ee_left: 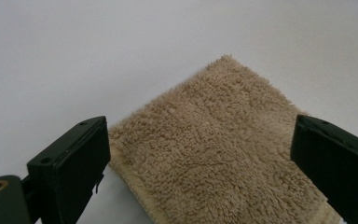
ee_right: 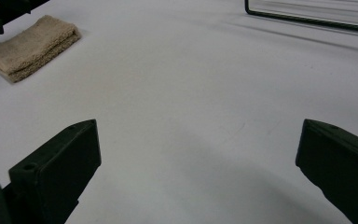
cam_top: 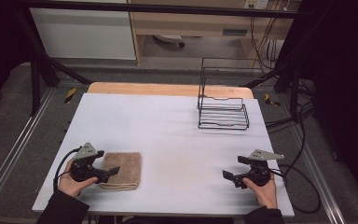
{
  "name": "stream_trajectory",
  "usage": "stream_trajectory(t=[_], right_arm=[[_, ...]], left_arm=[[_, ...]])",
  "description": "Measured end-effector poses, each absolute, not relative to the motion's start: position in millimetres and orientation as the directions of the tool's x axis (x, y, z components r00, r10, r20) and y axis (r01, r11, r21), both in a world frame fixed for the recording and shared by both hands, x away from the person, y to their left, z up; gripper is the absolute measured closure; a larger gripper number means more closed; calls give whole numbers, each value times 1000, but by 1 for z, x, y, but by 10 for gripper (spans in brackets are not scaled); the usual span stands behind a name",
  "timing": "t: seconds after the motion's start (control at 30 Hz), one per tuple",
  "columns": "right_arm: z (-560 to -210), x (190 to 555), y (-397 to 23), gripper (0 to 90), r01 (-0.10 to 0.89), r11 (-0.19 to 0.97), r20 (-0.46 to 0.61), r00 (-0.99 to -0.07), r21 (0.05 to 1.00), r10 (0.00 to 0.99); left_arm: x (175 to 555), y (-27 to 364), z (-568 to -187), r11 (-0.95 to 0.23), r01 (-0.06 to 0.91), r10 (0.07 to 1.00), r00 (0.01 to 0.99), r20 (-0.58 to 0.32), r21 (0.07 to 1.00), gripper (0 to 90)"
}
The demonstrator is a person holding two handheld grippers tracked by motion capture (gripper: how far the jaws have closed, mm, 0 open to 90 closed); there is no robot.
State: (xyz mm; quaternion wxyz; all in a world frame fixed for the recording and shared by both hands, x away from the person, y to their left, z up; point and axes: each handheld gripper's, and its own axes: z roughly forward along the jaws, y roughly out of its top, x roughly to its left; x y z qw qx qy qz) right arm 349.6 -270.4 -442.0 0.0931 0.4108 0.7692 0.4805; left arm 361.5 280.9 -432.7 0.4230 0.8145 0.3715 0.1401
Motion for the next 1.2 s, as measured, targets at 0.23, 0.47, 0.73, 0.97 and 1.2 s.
stream_trajectory(t=[0.23, 0.47, 0.73, 0.97, 1.2], right_arm=[[-442, 349, -270, 5, 542, 203, 250, -647, 816, 720], [-443, 349, -269, 5, 545, 212, 243, -643, 811, 726], [-444, 350, -268, 5, 543, 219, 238, -648, 811, 724], [-444, 349, -268, 5, 543, 215, 239, -646, 812, 725], [-444, 349, -268, 5, 543, 217, 236, -644, 811, 728]], left_arm=[[361, 277, -432, -371, 488, 721, 688, -85, 790, 50], [361, 275, -431, -381, 483, 715, 694, -80, 788, 47], [362, 270, -431, -385, 484, 715, 695, -77, 786, 46], [364, 262, -429, -402, 486, 711, 700, -70, 776, 51], [368, 255, -422, -404, 481, 709, 702, -65, 778, 65]])
